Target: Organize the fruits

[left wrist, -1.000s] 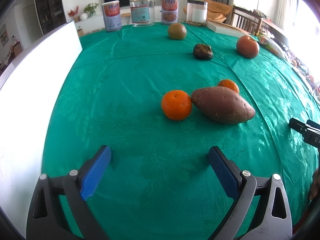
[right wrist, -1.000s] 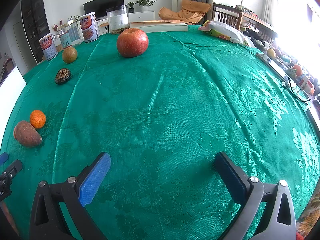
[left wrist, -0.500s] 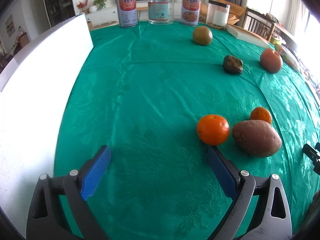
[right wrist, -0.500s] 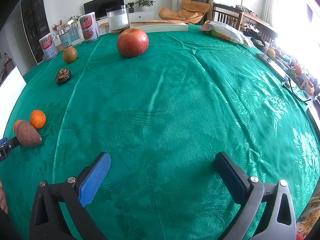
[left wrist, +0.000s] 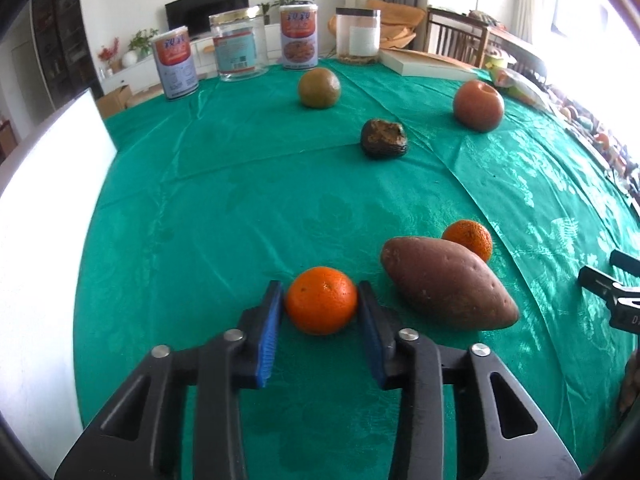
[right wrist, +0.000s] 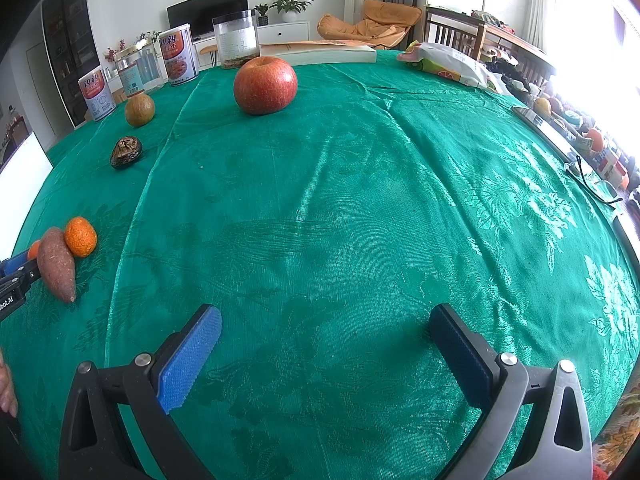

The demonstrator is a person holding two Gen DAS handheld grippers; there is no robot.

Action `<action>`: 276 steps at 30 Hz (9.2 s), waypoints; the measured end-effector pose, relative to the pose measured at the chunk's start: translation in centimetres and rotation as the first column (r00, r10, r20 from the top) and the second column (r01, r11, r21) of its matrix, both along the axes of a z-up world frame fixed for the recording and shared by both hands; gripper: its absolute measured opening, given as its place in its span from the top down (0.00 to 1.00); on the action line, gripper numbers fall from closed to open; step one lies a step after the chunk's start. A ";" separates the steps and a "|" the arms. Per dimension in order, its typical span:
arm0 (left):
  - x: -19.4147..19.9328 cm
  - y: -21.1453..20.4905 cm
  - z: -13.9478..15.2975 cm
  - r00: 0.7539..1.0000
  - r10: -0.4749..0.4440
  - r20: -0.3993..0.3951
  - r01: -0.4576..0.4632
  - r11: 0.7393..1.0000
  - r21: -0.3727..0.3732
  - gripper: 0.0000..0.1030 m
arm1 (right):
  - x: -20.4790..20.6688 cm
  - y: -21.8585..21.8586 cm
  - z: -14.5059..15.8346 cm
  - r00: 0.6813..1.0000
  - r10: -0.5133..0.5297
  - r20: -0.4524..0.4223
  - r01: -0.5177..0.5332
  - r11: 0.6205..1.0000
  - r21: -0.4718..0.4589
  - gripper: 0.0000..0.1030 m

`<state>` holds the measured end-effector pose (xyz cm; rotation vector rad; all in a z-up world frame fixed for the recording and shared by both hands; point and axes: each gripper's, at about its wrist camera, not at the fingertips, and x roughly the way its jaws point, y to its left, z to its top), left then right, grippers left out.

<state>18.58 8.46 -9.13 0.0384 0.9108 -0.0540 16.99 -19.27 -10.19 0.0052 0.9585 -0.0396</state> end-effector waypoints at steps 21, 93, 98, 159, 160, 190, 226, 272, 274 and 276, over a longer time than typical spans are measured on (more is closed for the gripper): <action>-4.7 4.5 2.4 0.984 0.177 0.025 -0.173 0.979 -0.105 0.69 | 15.8 14.6 2.7 0.918 0.391 -0.073 -0.355 0.888 0.291 0.24; -4.7 -0.1 -0.1 0.990 0.140 -0.024 -0.139 0.990 0.008 0.15 | 1.0 -0.5 2.1 0.996 0.069 0.050 -0.072 0.996 0.061 0.07; -4.7 0.5 -0.6 0.985 0.171 -0.014 -0.171 0.985 -0.004 0.11 | 0.8 0.0 0.6 0.997 0.071 0.032 -0.072 0.996 0.043 0.07; -4.0 0.6 -0.9 0.982 0.187 -0.023 -0.187 0.982 -0.005 0.06 | 0.6 0.5 0.0 0.998 0.059 -0.001 -0.059 0.998 0.006 0.00; -3.9 0.7 -0.9 0.982 0.186 -0.024 -0.186 0.982 -0.007 0.06 | 0.6 0.5 0.0 0.998 0.059 -0.001 -0.059 0.998 0.006 0.00; -2.6 0.8 0.0 0.989 0.134 -0.056 -0.140 0.985 -0.105 0.06 | 0.6 0.5 0.0 0.998 0.060 -0.001 -0.060 0.998 0.007 0.00; -1.2 2.8 -0.6 0.990 0.139 -0.030 -0.139 0.990 0.009 0.18 | 0.6 0.6 0.0 0.998 0.061 -0.001 -0.061 0.998 0.008 0.00; -3.0 3.3 1.6 0.995 0.089 -0.053 -0.098 0.977 -0.189 0.60 | 3.1 12.1 2.0 0.868 0.495 -0.033 -0.464 0.835 0.296 0.71; -5.0 3.4 3.0 0.996 0.071 -0.047 -0.081 0.964 -0.253 0.60 | 1.6 11.9 1.9 0.861 0.505 -0.060 -0.458 0.822 0.337 0.71; -7.5 3.4 5.0 0.999 0.039 -0.033 -0.047 0.948 -0.314 0.60 | -0.2 12.2 1.9 0.844 0.531 -0.078 -0.470 0.801 0.370 0.71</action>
